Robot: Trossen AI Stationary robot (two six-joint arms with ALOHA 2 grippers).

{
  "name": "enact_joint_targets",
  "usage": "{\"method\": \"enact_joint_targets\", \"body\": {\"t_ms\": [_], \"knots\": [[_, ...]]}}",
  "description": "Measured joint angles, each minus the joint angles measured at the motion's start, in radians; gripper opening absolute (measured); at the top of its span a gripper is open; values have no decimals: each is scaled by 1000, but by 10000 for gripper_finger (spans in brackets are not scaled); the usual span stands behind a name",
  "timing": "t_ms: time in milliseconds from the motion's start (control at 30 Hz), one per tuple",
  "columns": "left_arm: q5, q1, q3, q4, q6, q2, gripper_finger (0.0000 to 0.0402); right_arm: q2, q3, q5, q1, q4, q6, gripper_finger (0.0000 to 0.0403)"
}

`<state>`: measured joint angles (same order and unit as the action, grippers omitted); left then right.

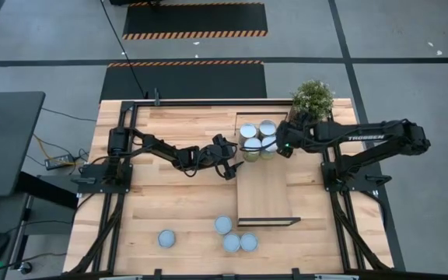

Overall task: Pick and place cans onto a shelf
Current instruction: Adjust the canned oranges and carrots on the shelf

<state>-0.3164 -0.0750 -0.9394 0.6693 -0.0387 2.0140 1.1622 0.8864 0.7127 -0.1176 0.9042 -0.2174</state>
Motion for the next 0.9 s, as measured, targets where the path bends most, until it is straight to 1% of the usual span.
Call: {"method": "enact_joint_targets", "body": {"t_ms": [200, 333, 433, 533, 633, 800, 900], "knots": [[0, 0, 0, 0, 1, 0, 377, 4, 26, -134, 50, 94, -130, 373], [24, 0, 0, 0, 6, 0, 377, 27, 26, -151, 90, 139, -202, 373], [26, 1, 0, 0, 4, 0, 377, 32, 20, -161, 130, 100, -234, 373], [26, 1, 0, 0, 3, 0, 377, 32, 0, -159, 175, 32, -236, 373], [26, 1, 0, 0, 3, 0, 377, 32, -16, -122, 203, -26, -235, 373], [26, 1, 0, 0, 3, 0, 377, 32, -46, -57, 223, -90, -215, 373], [26, 1, 0, 0, 2, 0, 377, 32, -67, -50, 222, -140, -191, 373]]}}
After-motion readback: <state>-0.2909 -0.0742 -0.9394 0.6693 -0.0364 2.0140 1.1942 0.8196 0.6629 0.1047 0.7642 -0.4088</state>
